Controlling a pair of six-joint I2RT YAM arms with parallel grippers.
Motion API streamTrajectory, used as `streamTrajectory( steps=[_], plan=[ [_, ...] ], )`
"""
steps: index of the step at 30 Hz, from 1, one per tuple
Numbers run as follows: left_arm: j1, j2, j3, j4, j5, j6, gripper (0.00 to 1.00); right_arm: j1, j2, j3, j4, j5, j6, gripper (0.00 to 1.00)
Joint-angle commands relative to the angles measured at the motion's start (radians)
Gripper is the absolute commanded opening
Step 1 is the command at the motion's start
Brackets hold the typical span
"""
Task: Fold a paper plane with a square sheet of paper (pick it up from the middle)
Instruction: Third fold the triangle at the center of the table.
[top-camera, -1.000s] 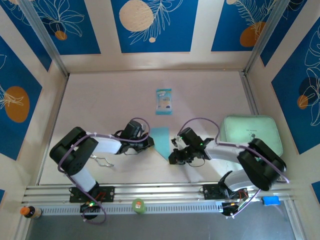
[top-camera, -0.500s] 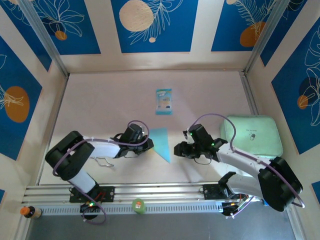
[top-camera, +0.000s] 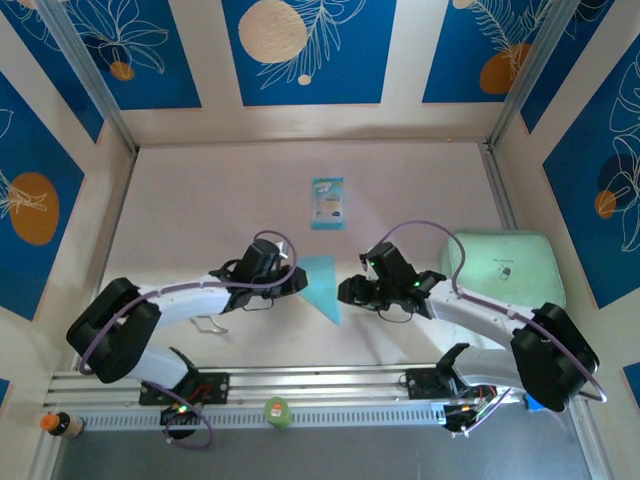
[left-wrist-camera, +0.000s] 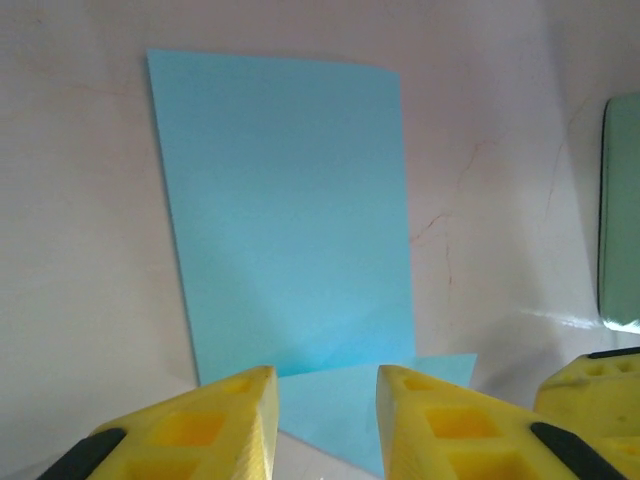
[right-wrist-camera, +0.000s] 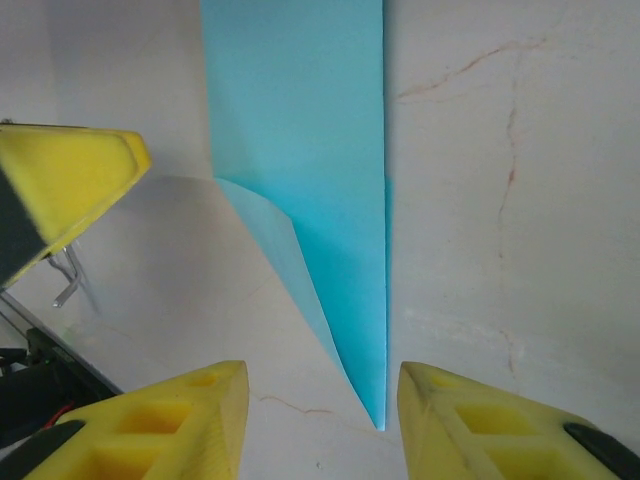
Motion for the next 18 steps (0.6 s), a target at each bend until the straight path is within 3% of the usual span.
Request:
streamTrajectory(
  steps=[1,8,13,18],
  plan=[
    [0.044,-0.047,0.0,-0.035,0.033,0.083,0.33,0.034,0.047,0.058,0.022,0.065,0.011,0.44],
    [0.077,-0.054,0.013,-0.036,0.055,0.142,0.34,0.1,0.173,0.186,-0.045,0.157,-0.023,0.42],
    [0.081,-0.077,0.031,-0.083,0.1,0.104,0.36,0.124,0.149,0.204,-0.114,0.238,0.013,0.42],
    [0.085,-0.092,0.024,-0.097,0.09,0.173,0.37,0.143,0.11,0.135,-0.034,0.315,-0.058,0.43]
  ],
)
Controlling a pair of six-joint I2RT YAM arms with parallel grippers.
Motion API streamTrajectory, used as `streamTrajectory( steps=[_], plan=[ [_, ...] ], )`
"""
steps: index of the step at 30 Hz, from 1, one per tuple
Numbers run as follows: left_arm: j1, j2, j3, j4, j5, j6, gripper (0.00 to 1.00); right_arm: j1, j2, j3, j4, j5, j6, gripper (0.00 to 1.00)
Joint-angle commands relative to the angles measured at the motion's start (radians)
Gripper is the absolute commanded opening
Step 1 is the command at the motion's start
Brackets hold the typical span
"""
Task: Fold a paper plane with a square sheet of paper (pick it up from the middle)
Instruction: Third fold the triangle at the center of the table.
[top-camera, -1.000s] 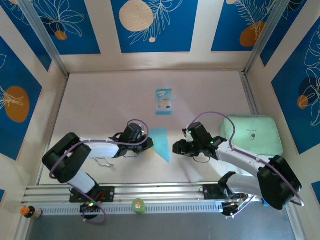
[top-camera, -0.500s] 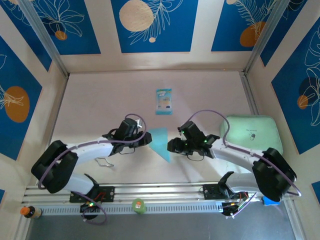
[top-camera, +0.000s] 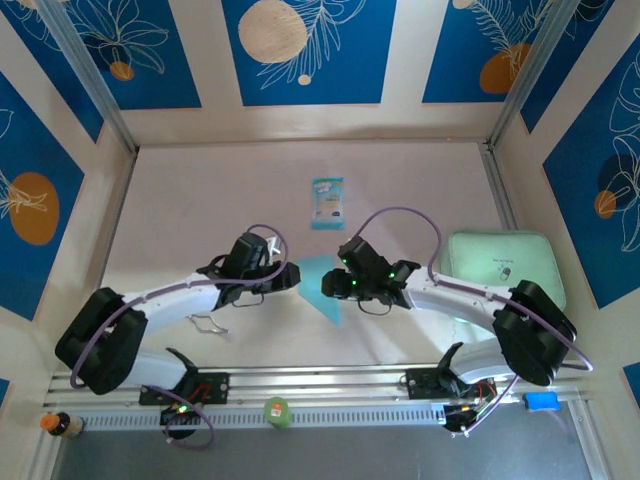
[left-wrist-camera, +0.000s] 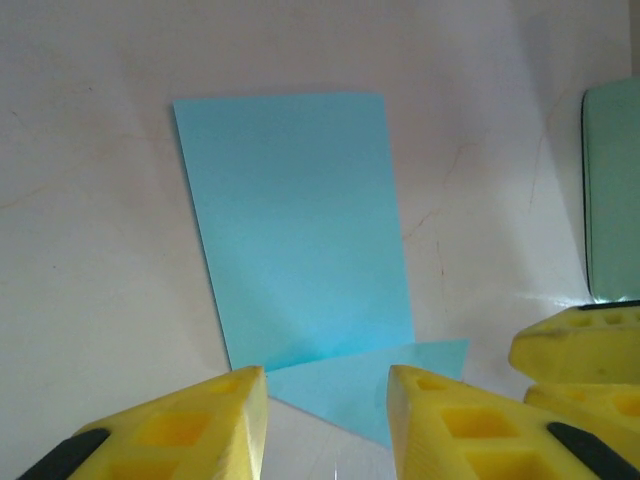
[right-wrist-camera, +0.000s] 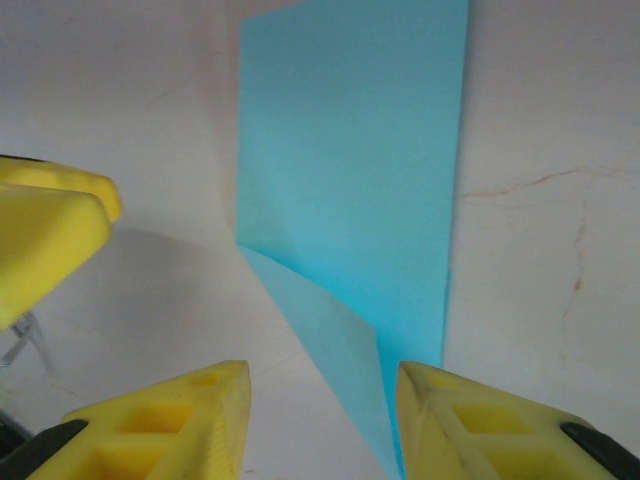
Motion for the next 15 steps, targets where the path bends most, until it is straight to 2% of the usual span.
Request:
streamTrajectory(
  steps=[1,4,6,11,15],
  plan=[
    [0.018,-0.014,0.028,-0.026,0.021,0.081,0.38,0.0,-0.027,-0.045,0.02,0.074,-0.045,0.43],
    [0.032,0.027,0.096,-0.118,0.031,0.109,0.43,-0.017,-0.04,-0.026,-0.006,0.043,-0.056,0.43],
    [0.033,0.054,0.113,-0.11,0.04,0.114,0.43,-0.015,-0.048,-0.032,0.023,0.016,-0.089,0.43],
    [0.04,0.057,0.063,-0.005,0.075,0.018,0.46,-0.036,-0.027,-0.025,0.025,-0.093,-0.136,0.43],
    [0.045,0.034,0.04,-0.022,0.099,0.008,0.47,-0.045,-0.002,-0.04,0.064,-0.102,-0.137,0.43]
  ],
)
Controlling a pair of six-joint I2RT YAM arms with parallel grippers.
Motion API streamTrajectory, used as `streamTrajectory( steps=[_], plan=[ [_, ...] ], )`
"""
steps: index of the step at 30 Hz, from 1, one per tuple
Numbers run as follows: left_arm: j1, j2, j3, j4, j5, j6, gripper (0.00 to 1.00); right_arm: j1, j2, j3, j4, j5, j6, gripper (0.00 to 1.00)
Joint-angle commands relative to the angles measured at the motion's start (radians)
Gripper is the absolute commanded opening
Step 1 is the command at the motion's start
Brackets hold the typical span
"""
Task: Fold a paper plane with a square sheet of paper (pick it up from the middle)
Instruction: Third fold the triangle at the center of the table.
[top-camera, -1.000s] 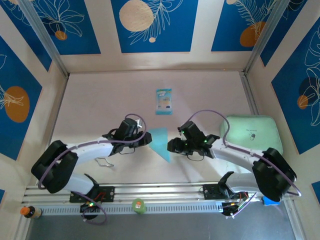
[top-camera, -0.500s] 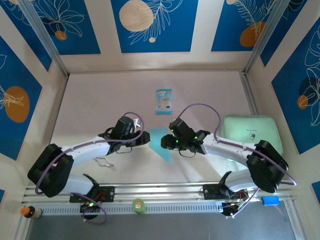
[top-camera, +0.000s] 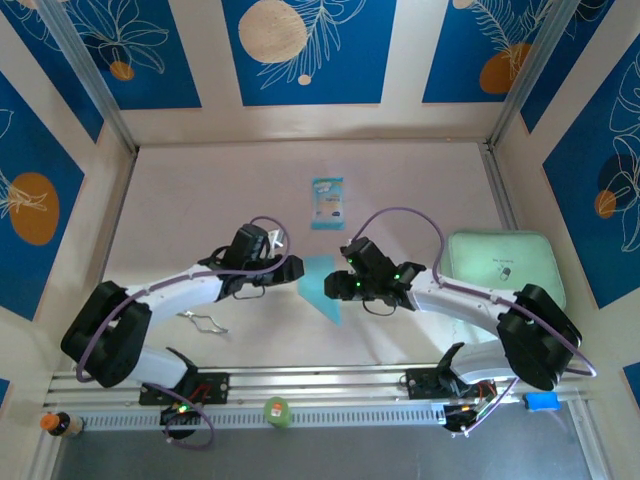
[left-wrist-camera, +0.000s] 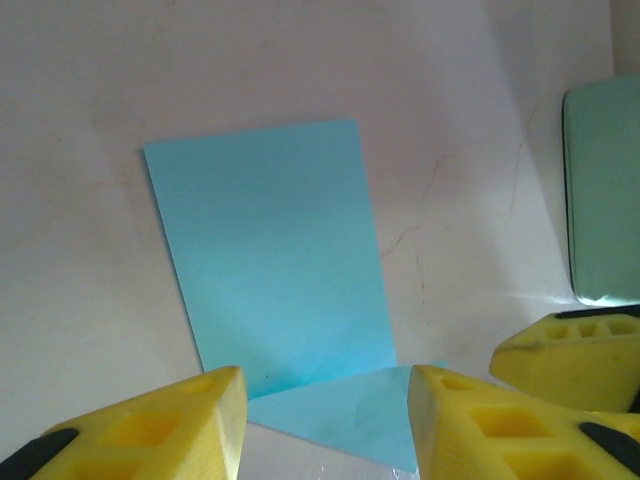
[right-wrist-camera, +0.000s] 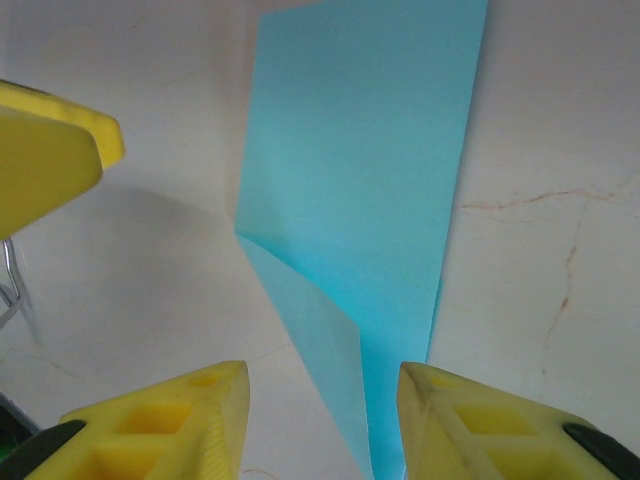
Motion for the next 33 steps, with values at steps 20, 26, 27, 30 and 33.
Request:
streamTrajectory(
  steps=[20,26,27,30,33],
  plan=[
    [0.029,-0.07,-0.093,0.026,0.086,-0.129,0.58,-0.078,0.124,-0.037,0.145,-0.197,-0.144,0.35],
    [0.04,0.001,-0.042,0.018,0.11,-0.121,0.58,-0.114,0.165,-0.014,0.144,-0.266,-0.177,0.25],
    [0.043,0.013,-0.04,0.029,0.12,-0.126,0.58,-0.116,0.17,-0.014,0.152,-0.276,-0.178,0.23],
    [0.053,0.044,-0.027,0.052,0.145,-0.136,0.58,-0.117,0.184,-0.012,0.162,-0.31,-0.182,0.2],
    [0.065,0.059,-0.02,0.055,0.15,-0.137,0.58,-0.122,0.175,-0.033,0.176,-0.306,-0.175,0.16]
  ],
)
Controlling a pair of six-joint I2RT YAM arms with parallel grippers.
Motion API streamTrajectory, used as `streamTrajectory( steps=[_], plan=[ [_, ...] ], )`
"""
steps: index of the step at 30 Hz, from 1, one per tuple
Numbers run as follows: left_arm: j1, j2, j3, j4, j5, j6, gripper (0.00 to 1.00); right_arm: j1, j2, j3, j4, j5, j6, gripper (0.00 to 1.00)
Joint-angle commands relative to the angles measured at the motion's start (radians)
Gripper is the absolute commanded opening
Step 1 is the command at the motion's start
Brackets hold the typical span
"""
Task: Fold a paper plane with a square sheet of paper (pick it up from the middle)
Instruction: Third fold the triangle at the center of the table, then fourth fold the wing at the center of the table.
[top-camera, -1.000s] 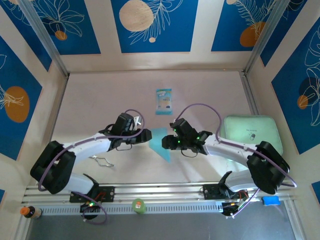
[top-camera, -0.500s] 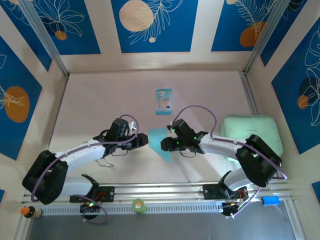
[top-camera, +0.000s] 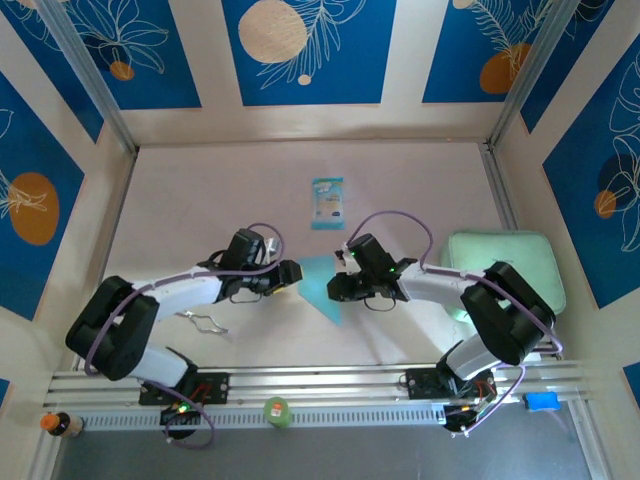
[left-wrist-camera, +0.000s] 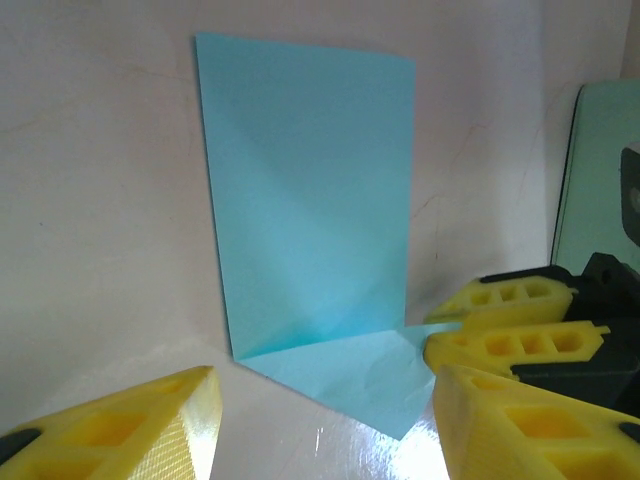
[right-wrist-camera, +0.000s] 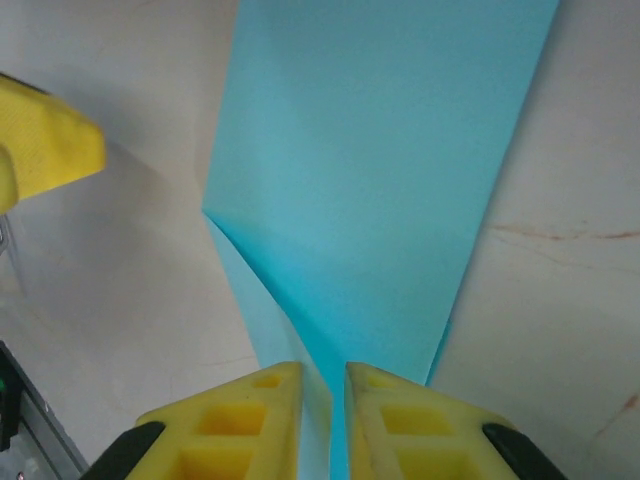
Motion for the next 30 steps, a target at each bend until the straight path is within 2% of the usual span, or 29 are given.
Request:
streamTrajectory(
  steps=[1,7,20,25,30],
  plan=[
    [0.022,0.017,0.026,0.022,0.039,-0.014,0.58,-0.01,-0.007,-0.008,0.033,-0.048,-0.007,0.14],
    [0.037,0.062,0.04,0.048,0.077,-0.022,0.6,-0.019,-0.034,-0.034,0.055,-0.078,-0.007,0.07],
    [0.045,0.154,0.071,0.097,0.131,-0.051,0.66,-0.087,-0.122,-0.134,0.18,-0.173,0.038,0.07],
    [0.045,0.181,0.087,0.115,0.16,-0.058,0.63,-0.093,-0.12,-0.141,0.179,-0.176,0.036,0.07],
    [0.045,0.209,0.094,0.162,0.191,-0.081,0.54,-0.095,-0.118,-0.145,0.182,-0.177,0.038,0.07]
  ],
)
